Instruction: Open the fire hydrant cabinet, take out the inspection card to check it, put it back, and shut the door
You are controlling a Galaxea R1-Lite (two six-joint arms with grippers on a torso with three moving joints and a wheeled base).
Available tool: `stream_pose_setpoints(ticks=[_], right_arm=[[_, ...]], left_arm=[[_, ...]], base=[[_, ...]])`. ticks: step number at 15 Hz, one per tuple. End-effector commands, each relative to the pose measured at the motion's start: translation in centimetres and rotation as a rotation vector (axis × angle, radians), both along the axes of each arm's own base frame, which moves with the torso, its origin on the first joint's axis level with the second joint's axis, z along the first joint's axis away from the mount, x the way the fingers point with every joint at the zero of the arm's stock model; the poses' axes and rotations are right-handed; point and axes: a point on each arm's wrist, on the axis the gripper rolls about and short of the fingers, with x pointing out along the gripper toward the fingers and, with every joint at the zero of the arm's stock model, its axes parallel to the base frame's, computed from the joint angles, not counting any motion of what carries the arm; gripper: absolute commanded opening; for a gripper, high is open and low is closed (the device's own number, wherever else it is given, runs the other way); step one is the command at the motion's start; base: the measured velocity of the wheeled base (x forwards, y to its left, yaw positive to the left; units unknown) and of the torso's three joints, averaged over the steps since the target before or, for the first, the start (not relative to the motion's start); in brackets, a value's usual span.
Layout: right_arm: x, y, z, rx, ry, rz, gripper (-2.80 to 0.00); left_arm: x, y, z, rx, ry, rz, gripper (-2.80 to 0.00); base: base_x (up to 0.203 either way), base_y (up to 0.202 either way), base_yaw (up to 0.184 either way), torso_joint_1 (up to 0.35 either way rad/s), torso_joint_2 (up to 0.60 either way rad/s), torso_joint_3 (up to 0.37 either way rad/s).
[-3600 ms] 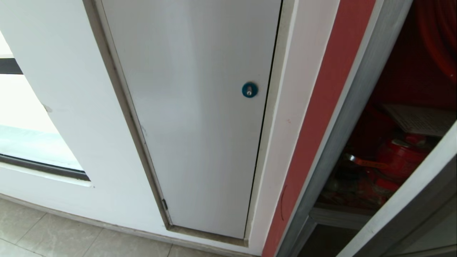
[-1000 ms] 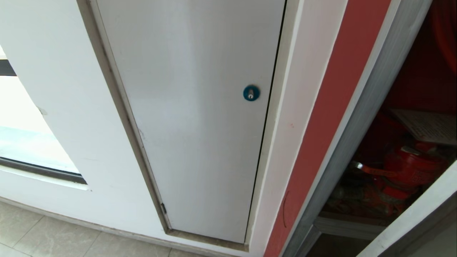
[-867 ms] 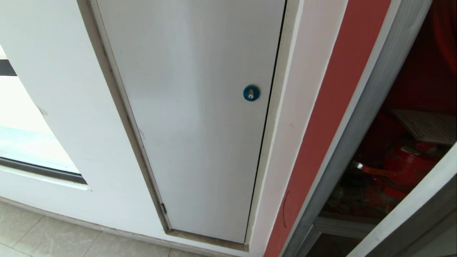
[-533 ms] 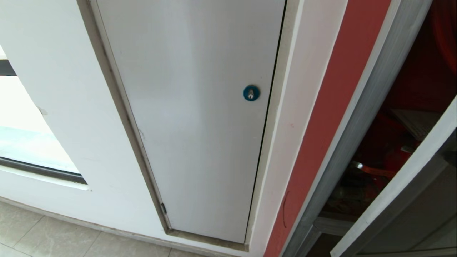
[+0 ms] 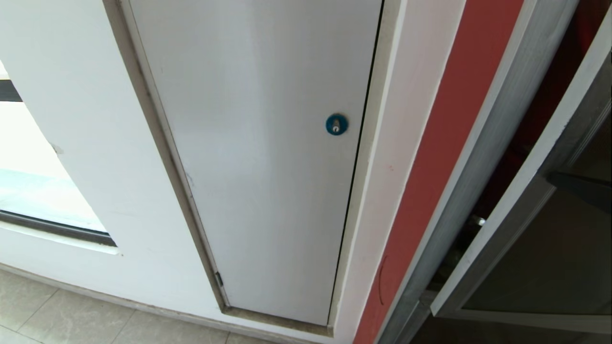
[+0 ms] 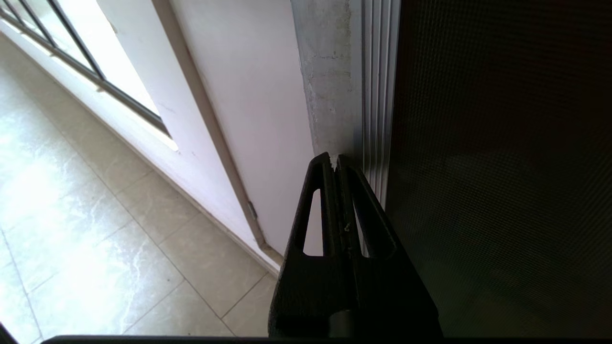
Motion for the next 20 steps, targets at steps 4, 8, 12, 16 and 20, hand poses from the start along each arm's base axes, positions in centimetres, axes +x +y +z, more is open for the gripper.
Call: stream_pose_setpoints(ticks=[4,8,12,16,20], right_arm=[[3.4,0.0,-0.6,-0.002,0.057,-0.017,-2.80],[4.7,-0.1,-0.4,-0.004,0.072,-0.029,-2.80],[5.6,-0.1,0.2,-0.004,0.064,-0.042,-2.80],[6.6,-0.1,0.7,-0.004,0.061,-0.057,-2.80],[7.6,-0.2,0.9,-0.005,0.064,-0.074,-2.80]], left_arm=[[0.0,0.0,0.0,0.000,0.001,0.001,-2.80],[0.0,0.0,0.0,0.000,0.001,0.001,-2.80],[0.0,0.0,0.0,0.000,0.001,0.001,-2.80],[0.0,0.0,0.0,0.000,0.001,0.001,-2.80],[0.0,0.0,0.0,0.000,0.001,0.001,-2.80]], base=[[0.000,0.000,0.000,0.000,0.00,0.000],[0.000,0.000,0.000,0.000,0.00,0.000],[0.000,0.000,0.000,0.000,0.00,0.000],[0.000,0.000,0.000,0.000,0.00,0.000],[0.000,0.000,0.000,0.000,0.00,0.000]])
